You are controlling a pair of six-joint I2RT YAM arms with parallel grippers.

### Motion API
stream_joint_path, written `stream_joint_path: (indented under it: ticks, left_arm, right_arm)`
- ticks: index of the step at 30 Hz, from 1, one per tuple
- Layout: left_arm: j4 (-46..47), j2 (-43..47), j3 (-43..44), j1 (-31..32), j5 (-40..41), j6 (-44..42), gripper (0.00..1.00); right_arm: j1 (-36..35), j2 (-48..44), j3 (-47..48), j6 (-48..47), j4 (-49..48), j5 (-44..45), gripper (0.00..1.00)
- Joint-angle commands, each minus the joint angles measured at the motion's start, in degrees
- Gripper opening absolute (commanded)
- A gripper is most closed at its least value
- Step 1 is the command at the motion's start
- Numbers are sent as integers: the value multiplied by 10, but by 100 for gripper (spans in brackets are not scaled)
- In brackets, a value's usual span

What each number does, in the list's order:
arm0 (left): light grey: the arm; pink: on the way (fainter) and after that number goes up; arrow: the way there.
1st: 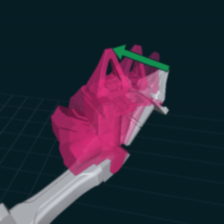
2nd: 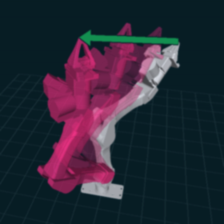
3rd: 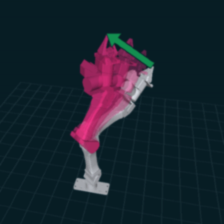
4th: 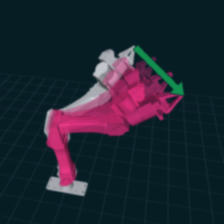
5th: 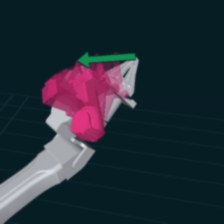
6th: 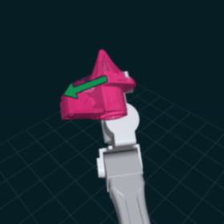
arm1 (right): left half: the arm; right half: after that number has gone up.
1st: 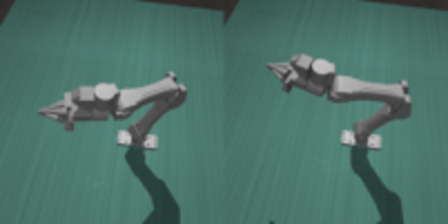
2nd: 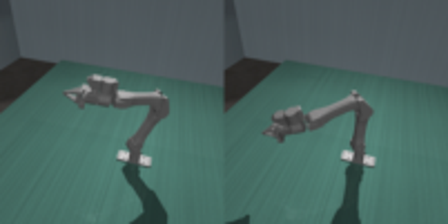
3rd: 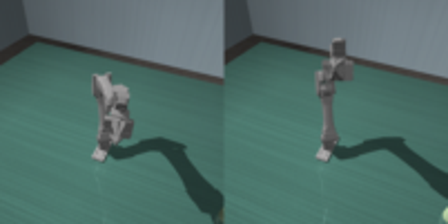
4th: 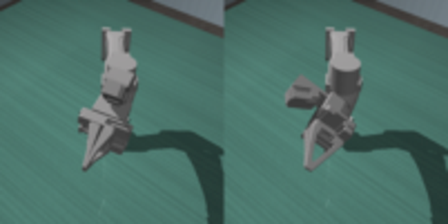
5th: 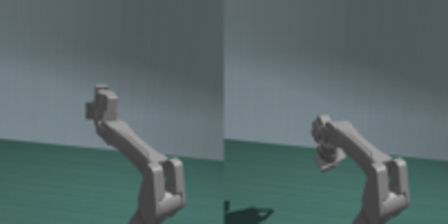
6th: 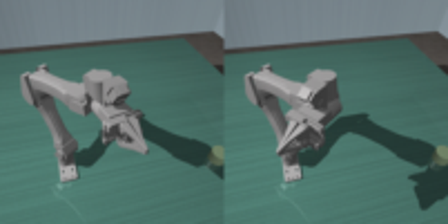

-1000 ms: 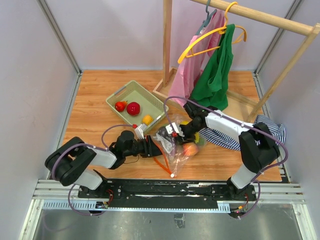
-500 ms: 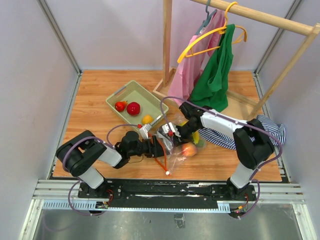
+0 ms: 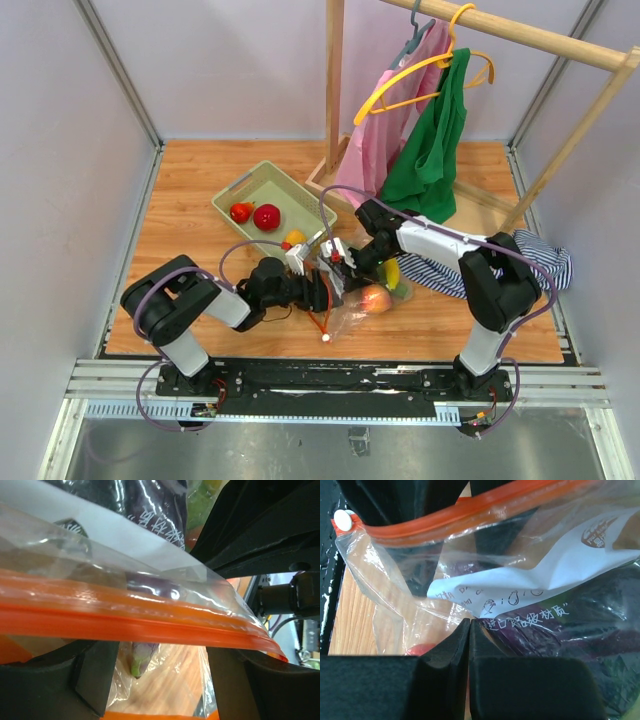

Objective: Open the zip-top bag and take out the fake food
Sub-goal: Pick up the fake vegetable from the zipper food storage bag.

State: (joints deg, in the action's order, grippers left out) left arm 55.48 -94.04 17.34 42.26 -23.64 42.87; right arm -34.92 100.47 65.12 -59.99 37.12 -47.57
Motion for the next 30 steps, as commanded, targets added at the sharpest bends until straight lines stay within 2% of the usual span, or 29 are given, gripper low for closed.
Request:
stream_joint_path:
  ticks: [1, 7, 13, 17, 20, 22, 30]
  left_arm:
    - [-18, -11, 29, 17, 21, -68, 72]
    - [-63, -19, 55, 39, 71, -121, 72]
    - [-81, -13, 64, 54, 123, -139, 64]
    - [-95, -12, 69, 56, 135, -147, 51]
    - [-106, -12, 72, 56, 136, -151, 29]
    - [-113, -4, 70, 56, 134, -152, 23]
    - [-184, 73, 59, 56, 118, -136, 15]
  right_arm:
    - [-7, 13, 14, 27, -3, -22, 3]
    - [0, 17, 18, 37, -4, -32, 3]
    - [10, 18, 20, 41, -4, -37, 3]
    - [12, 16, 21, 42, -4, -35, 2]
    - [14, 13, 21, 42, -4, -29, 3]
    - [17, 8, 21, 40, -3, -22, 3]
    - [39, -14, 16, 21, -3, 28, 7]
